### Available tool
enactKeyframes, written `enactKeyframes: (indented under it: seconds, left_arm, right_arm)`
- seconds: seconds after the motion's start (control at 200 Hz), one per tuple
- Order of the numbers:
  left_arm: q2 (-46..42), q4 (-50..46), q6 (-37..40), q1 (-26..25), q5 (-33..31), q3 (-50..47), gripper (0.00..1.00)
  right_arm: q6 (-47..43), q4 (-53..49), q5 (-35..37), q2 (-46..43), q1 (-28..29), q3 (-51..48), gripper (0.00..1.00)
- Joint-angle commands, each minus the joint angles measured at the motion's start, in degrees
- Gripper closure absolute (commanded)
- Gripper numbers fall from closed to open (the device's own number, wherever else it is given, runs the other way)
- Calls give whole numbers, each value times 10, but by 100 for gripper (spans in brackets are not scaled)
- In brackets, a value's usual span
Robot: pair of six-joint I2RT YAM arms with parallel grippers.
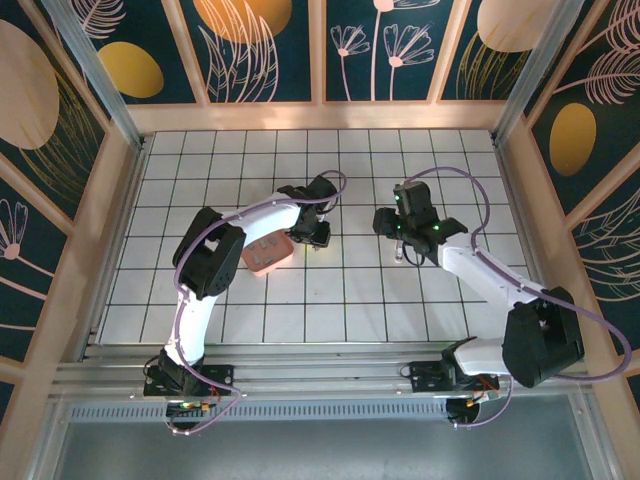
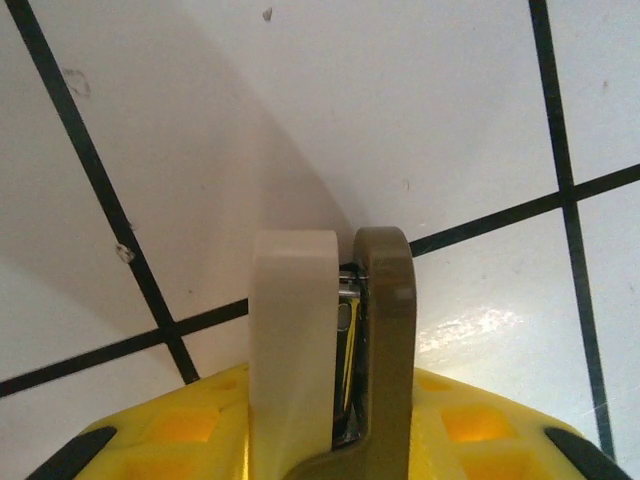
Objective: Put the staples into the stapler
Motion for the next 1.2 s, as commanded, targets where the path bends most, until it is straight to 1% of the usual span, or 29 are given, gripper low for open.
enactKeyframes:
  seconds: [0.0, 0.065, 0.135, 0.265, 0.355, 0.385, 0.485, 0.556, 0.631, 0.766, 1.036, 1.121, 1.196]
  left_arm:
    - [-62, 27, 45, -3, -35, -22, 71]
    - [-91, 61, 74, -4, -31, -45, 72]
    - [-124, 103, 119, -3, -5, -74, 74]
    - [-199, 189, 214, -3, 37, -147, 73]
    - [-245, 257, 284, -3, 86, -212, 72]
    - [-274, 279, 307, -4, 103, -231, 72]
    - [-315, 338, 378, -3, 153, -287, 72]
    - [-335, 372, 413, -3, 174, -318, 73]
    - [-350, 390, 449, -4, 202, -338, 73]
    - [-357, 402, 473, -4, 218, -348, 73]
    - [-354, 402, 486, -3, 234, -343, 72]
    - [-354, 401, 487, -4, 241, -342, 72]
    - [-355, 401, 488, -4, 245, -341, 72]
  right_arm:
    - [1, 38, -27, -29, -8, -19, 52]
    - [-7, 58, -57, -41, -13, -28, 51]
    - [-20, 85, -89, -54, -18, -39, 52]
    - [-38, 154, -182, -78, -26, -69, 51]
    - [-36, 212, -249, -90, -27, -100, 52]
    - [-36, 231, -275, -92, -26, -110, 52]
    - [-20, 299, -343, -98, -25, -146, 54]
    - [-9, 343, -376, -102, -21, -168, 54]
    - [0, 375, -391, -106, -15, -188, 54]
    - [24, 426, -416, -105, -5, -210, 54]
    - [135, 530, -464, -55, 9, -215, 53]
    - [152, 559, -476, -38, 14, -213, 53]
    - [153, 559, -478, -25, 18, -208, 53]
